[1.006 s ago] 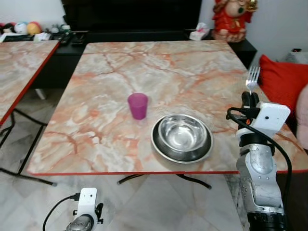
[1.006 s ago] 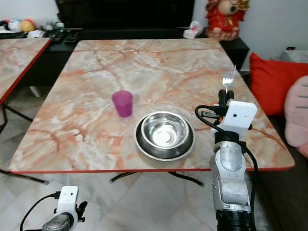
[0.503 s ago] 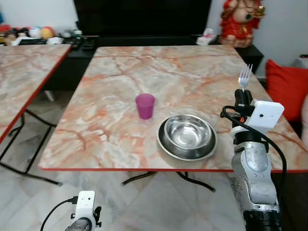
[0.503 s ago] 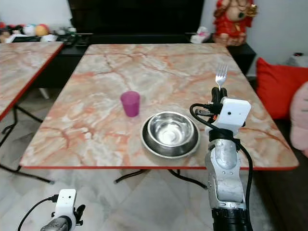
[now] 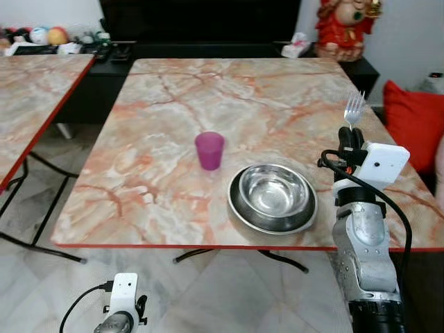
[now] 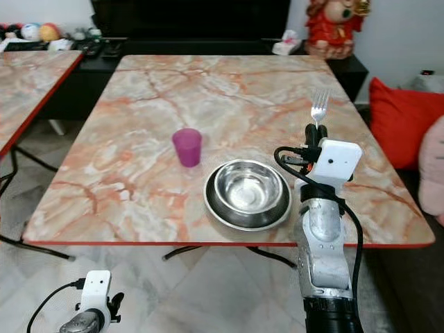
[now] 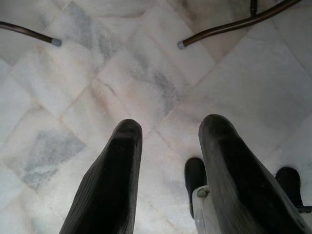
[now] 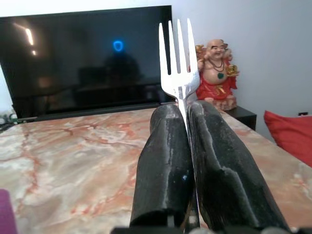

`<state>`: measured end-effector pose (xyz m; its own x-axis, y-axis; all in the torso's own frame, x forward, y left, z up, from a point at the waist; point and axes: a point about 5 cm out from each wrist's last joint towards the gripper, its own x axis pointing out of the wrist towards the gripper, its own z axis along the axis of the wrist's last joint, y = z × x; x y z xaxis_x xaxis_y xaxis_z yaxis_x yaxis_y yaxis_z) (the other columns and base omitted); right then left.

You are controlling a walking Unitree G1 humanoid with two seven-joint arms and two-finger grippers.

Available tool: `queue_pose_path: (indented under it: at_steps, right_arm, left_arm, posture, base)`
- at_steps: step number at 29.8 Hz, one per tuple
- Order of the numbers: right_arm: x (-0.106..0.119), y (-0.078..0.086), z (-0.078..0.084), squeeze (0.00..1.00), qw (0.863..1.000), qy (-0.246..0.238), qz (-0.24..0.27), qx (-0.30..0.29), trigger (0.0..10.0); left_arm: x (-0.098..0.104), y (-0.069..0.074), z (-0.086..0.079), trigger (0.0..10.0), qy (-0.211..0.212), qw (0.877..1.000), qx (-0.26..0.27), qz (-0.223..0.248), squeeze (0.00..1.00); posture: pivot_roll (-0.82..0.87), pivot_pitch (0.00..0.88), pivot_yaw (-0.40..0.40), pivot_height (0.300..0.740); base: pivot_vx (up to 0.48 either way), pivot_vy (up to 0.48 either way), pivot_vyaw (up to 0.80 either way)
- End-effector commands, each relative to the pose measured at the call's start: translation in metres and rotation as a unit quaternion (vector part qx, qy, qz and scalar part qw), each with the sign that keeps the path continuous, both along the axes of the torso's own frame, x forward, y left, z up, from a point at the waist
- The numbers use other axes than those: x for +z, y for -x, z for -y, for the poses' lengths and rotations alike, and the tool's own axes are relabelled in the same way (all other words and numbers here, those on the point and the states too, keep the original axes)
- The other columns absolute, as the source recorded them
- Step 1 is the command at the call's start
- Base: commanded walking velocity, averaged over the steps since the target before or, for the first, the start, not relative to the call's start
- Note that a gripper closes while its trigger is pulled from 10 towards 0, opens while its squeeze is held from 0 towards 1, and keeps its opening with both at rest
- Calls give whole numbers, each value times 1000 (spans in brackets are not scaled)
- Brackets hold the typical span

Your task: Setting the table

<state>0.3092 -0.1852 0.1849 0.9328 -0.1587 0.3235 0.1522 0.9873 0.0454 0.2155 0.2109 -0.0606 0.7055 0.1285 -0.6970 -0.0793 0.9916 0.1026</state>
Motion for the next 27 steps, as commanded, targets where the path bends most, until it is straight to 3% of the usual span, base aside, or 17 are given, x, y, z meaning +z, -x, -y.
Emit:
queue_pose_path:
  at_steps: [1,5,19,27]
  right_arm:
    - [1,0,1,0,1000,-1,0,0,10000]
    - [1,0,1,0,1000,-2,2,3,10000]
    - [6,1,5,0,1000,4,12,-5,10000]
    - [10,2,35,0,998,41,-11,-40,10000]
  left_arm:
    - [-2,3,-1,10000,-2,1000,6,-9,0]
    - [-2,4,-1,10000,-1,1000,7,-9,0]
    - [-3,5,0,10000,0,1000,9,-9,0]
    - [-4,5,1,10000,0,1000,8,-11,0]
  posture:
    - [-24,32,9,740]
    - [-24,34,7,740]
    - [-27,35,4,740]
    - [-33,36,4,740]
  base:
    - [251,0,0]
    - [250,0,-756]
    - [54,0,0]
    - [0,0,0]
